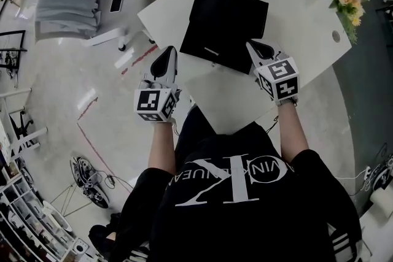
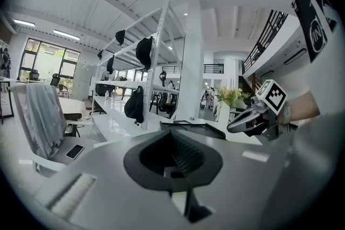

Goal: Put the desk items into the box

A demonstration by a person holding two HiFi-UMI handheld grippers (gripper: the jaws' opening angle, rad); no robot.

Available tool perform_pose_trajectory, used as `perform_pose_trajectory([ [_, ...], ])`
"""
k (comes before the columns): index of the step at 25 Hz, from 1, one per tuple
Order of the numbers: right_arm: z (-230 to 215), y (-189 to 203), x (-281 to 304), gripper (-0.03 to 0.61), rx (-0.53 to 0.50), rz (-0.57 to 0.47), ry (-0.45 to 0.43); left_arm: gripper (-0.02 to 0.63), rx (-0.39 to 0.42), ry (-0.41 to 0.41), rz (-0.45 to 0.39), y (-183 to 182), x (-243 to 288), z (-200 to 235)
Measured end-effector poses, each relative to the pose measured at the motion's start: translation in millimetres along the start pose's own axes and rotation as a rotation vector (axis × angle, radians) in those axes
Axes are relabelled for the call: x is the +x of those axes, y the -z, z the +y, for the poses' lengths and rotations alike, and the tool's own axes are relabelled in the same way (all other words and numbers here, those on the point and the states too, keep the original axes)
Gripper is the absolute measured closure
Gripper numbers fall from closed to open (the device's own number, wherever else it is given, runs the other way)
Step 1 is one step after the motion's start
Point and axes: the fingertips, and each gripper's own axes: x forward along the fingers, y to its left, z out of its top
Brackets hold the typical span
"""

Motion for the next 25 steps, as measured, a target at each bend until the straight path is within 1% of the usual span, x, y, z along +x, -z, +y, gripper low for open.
perform_pose_trajectory([
  [5,-13.4,-10.3,-19.4,0.563,0.049,-0.095,0.04,0.603,0.009,0.009,-0.02,-12.2,2.9,-5.4],
  [13,-27.5,-22.6,-44.4,0.563,0.079,-0.192,0.09,0.603,0.034,0.01,-0.055,-29.2,4.9,-9.8],
  [25,-31.0,-40.8,-70.6,0.563,0.058,-0.292,0.14,0.603,0.066,0.01,-0.105,-51.7,-1.0,-14.0],
])
